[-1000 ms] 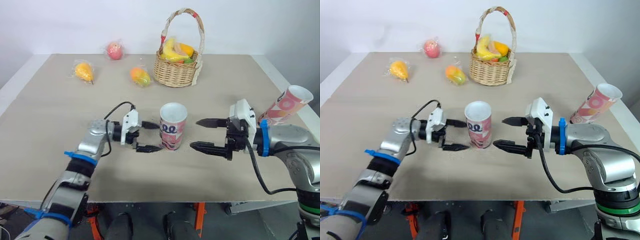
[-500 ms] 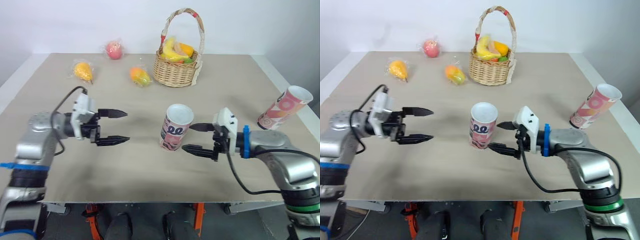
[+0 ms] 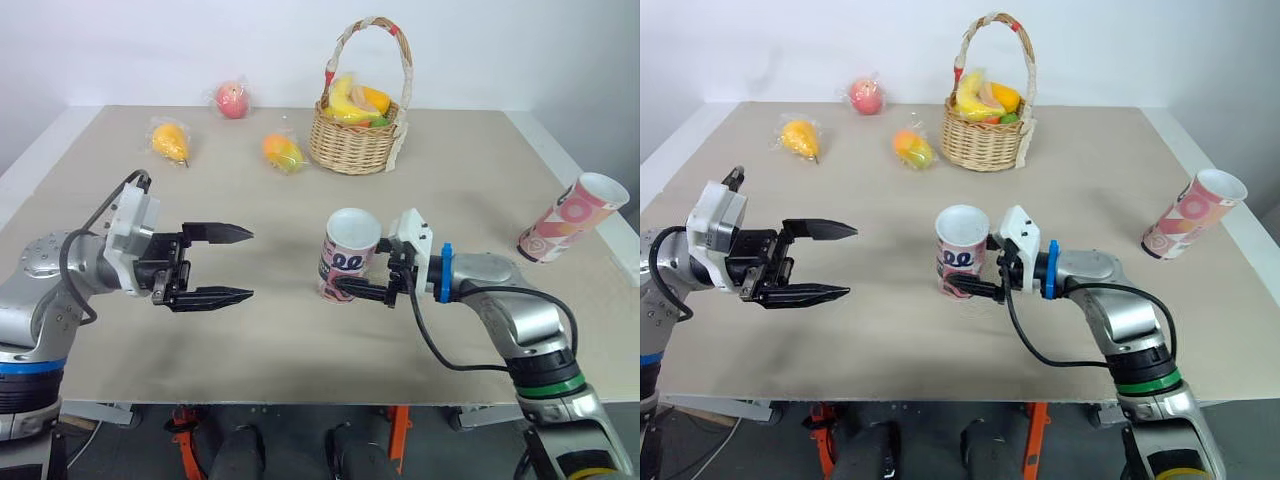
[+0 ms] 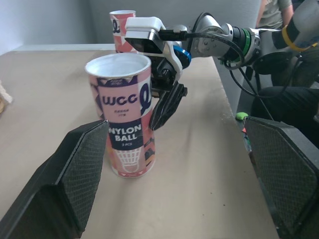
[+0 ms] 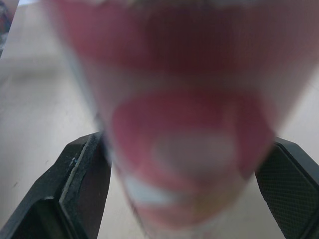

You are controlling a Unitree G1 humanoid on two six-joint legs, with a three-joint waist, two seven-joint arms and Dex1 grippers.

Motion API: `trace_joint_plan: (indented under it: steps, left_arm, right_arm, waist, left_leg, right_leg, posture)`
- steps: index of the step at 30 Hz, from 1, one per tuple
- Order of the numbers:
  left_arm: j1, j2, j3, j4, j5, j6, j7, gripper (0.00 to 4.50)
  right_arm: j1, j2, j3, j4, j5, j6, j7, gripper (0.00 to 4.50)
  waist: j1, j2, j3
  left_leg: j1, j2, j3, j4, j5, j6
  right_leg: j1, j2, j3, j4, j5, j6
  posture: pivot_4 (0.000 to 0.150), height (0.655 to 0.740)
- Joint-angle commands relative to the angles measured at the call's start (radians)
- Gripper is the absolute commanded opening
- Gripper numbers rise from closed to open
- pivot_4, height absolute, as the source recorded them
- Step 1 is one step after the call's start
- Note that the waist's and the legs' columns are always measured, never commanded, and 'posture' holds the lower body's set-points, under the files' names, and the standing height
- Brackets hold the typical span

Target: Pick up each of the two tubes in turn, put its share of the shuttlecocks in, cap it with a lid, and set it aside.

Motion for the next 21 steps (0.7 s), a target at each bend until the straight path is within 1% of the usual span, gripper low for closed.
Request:
trace_joint_plan:
  steps: [1,4,5,6,7,8,14,17,19,21]
  left_arm:
    - [0.0,-0.002,0.003,-0.031,-0.01,-0.02,0.012,4.46]
    - [-0.003,-0.012,-0.013,-0.027,-0.002,-0.03,0.019,4.46]
    - [-0.004,-0.015,-0.019,-0.025,0.001,-0.034,0.021,4.5]
    - [-0.004,-0.017,-0.024,-0.022,0.003,-0.037,0.021,4.5]
    - [-0.005,-0.018,-0.027,-0.022,0.004,-0.039,0.022,4.5]
    - [-0.008,-0.019,-0.032,-0.017,0.006,-0.043,0.022,4.5]
    - [-0.036,-0.037,-0.059,0.007,0.013,-0.053,0.01,4.5]
    - [-0.093,-0.074,-0.102,0.028,0.016,-0.047,0.019,4.5]
    - [-0.143,-0.104,-0.124,0.051,0.023,-0.044,0.036,4.5]
    - [-0.192,-0.138,-0.146,0.081,0.037,-0.043,0.057,4.5]
  right_arm:
    - [-0.031,0.02,0.006,0.018,-0.009,-0.04,0.008,4.5]
    - [-0.035,0.03,0.008,0.038,-0.015,-0.05,0.011,4.5]
    - [-0.035,0.031,0.004,0.04,-0.014,-0.048,0.007,3.99]
    - [-0.037,0.032,-0.001,0.041,-0.014,-0.044,0.001,3.85]
    - [-0.038,0.032,-0.005,0.042,-0.014,-0.04,-0.004,3.5]
    - [-0.039,0.029,-0.009,0.041,-0.012,-0.036,-0.003,3.31]
    - [-0.033,-0.005,-0.046,0.008,0.011,-0.003,-0.004,3.31]
    - [-0.025,-0.049,-0.119,0.0,0.026,0.002,-0.024,3.31]
    - [-0.028,-0.079,-0.196,0.044,0.023,0.005,-0.075,3.31]
    - [-0.032,-0.109,-0.295,0.128,0.006,-0.004,-0.16,3.31]
  waist:
    - [0.0,0.0,0.0]
    - [0.0,0.0,0.0]
    - [0.001,0.0,0.0]
    - [0.001,0.0,0.0]
    - [0.0,0.0,0.0]
    - [0.0,0.0,0.0]
    - [0.001,0.0,0.0]
    - [0.004,0.0,0.0]
    - [0.005,0.0,0.0]
    - [0.004,0.0,0.0]
  left_leg:
    - [0.0,0.0,0.0,0.0,0.0,0.0]
    - [0.0,0.0,0.0,0.0,0.0,0.0]
    - [0.0,0.0,0.0,0.0,0.0,0.0]
    - [0.0,0.0,0.0,0.0,0.0,0.0]
    - [0.0,0.0,0.0,0.0,0.0,0.0]
    - [0.0,0.0,0.0,0.0,0.0,0.0]
    - [0.0,0.0,0.0,0.0,0.0,0.0]
    - [-0.001,-0.001,0.0,0.001,0.0,0.0]
    - [-0.001,-0.002,0.0,0.001,0.0,0.0]
    - [0.0,-0.002,0.0,0.001,0.0,0.0]
  right_leg:
    - [0.0,0.0,0.0,0.0,0.0,0.0]
    - [0.0,0.0,0.0,0.0,0.0,0.0]
    - [0.0,0.0,0.0,0.0,0.0,0.0]
    - [0.0,0.0,0.0,0.0,0.0,0.0]
    - [0.0,0.0,0.0,0.0,0.0,0.0]
    - [0.0,0.0,0.0,0.0,0.0,0.0]
    - [0.0,0.0,0.0,0.0,0.0,0.0]
    - [0.0,-0.001,0.0,0.0,0.001,0.001]
    - [0.001,-0.001,0.0,0.0,0.001,0.001]
    - [0.001,-0.001,0.001,-0.001,0.002,0.002]
  posture:
    - [0.15,0.7393]
    - [0.15,0.7393]
    - [0.15,0.7393]
    - [0.15,0.7393]
    - [0.15,0.7393]
    - [0.15,0.7393]
    - [0.15,0.7393]
    - [0.15,0.7393]
    - [0.15,0.7393]
    - [0.15,0.7393]
